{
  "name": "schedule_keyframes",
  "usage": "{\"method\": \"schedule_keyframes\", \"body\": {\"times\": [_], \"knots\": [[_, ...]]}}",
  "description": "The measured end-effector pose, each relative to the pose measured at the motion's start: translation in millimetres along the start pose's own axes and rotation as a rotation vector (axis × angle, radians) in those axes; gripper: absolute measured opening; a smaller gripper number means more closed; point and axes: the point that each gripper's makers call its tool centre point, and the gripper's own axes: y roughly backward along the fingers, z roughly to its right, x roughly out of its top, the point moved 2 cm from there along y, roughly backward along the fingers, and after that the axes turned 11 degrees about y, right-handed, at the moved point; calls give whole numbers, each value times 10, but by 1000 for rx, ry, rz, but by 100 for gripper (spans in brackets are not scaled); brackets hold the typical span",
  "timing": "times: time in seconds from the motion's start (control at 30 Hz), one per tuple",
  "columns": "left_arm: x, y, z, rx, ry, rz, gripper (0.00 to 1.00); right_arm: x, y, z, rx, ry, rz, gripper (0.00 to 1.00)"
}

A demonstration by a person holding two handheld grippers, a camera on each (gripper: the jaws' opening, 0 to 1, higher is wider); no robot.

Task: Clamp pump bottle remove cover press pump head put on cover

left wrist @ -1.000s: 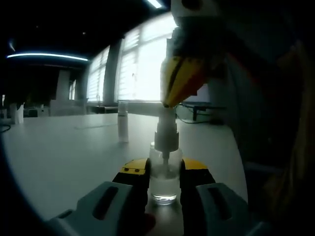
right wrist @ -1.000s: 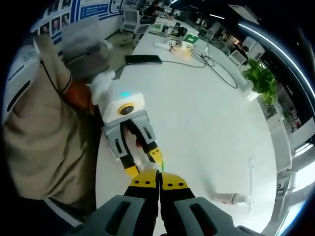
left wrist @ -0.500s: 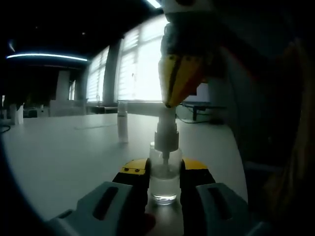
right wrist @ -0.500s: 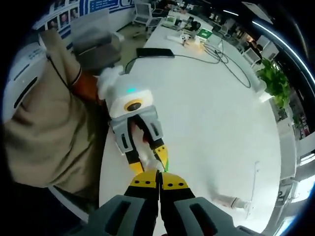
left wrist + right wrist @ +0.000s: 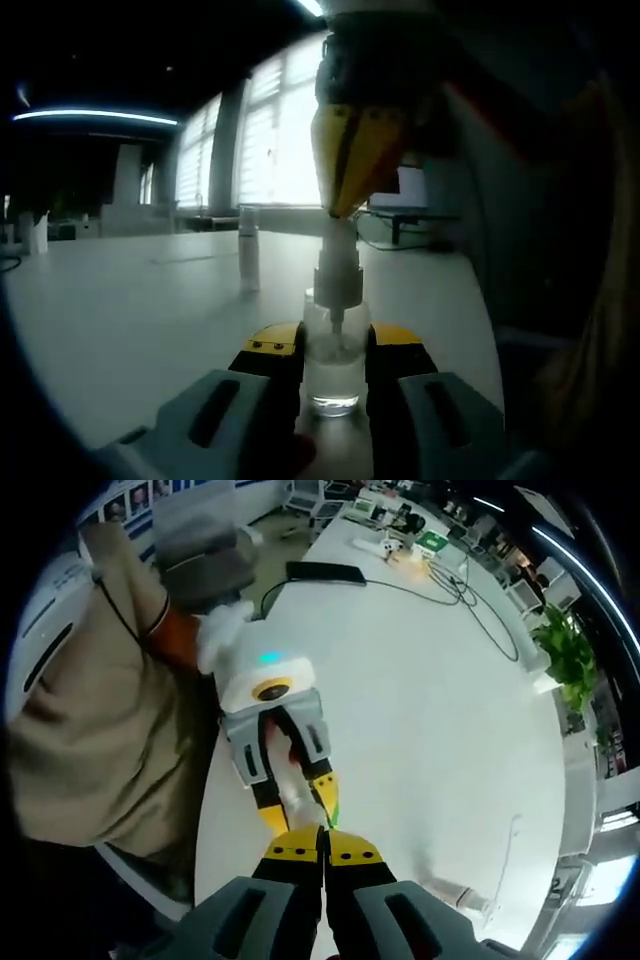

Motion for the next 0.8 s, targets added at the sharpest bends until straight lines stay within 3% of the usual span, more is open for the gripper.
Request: {"method": "schedule_keyframes", "body": {"times": [0.8], "knots": [[4,-6,-35,1,-1,0,15,10,-25,11,88,30,-51,0]]}}
